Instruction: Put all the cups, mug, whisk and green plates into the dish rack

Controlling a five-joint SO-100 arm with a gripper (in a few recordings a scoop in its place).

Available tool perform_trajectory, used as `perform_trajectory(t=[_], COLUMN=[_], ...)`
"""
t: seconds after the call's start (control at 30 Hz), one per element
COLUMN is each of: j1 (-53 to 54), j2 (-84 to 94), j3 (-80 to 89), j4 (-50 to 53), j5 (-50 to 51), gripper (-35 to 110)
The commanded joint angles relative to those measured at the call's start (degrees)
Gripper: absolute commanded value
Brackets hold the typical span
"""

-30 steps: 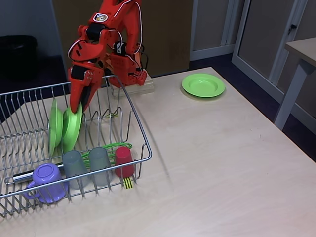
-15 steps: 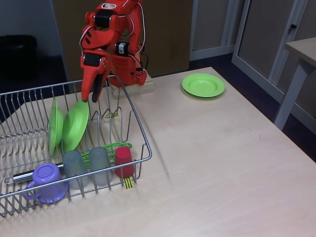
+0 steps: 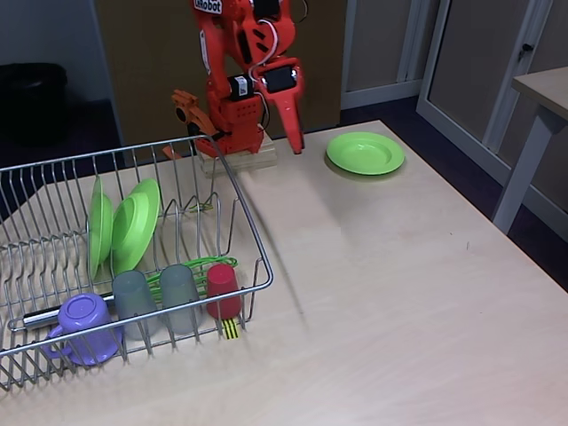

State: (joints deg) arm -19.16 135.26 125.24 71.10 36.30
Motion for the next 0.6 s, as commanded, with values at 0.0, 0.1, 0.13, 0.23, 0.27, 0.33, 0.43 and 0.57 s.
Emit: perform_trajectory(t=[0.0, 0.1, 0.13, 0.23, 0.27, 0.33, 0.43, 0.57], j1=[-15.47, -24.87, -27.42, -34.19, -36.12, -39.90, -43.95, -46.67], j2=[-5.36, -13.10, -15.73, -24.17, -27.25, -33.05, -40.52, -47.81], j3=[0.70, -0.53, -1.49, -5.54, -7.12, -10.20, -14.15, -17.14], j4=[-1.93, -3.43, -3.69, -2.11, -1.32, -0.26, -0.09, -2.64], j5=[27.69, 42.01, 45.53, 55.02, 57.83, 62.84, 66.80, 69.79], gripper=[23, 22, 22, 22, 22, 24, 26, 29])
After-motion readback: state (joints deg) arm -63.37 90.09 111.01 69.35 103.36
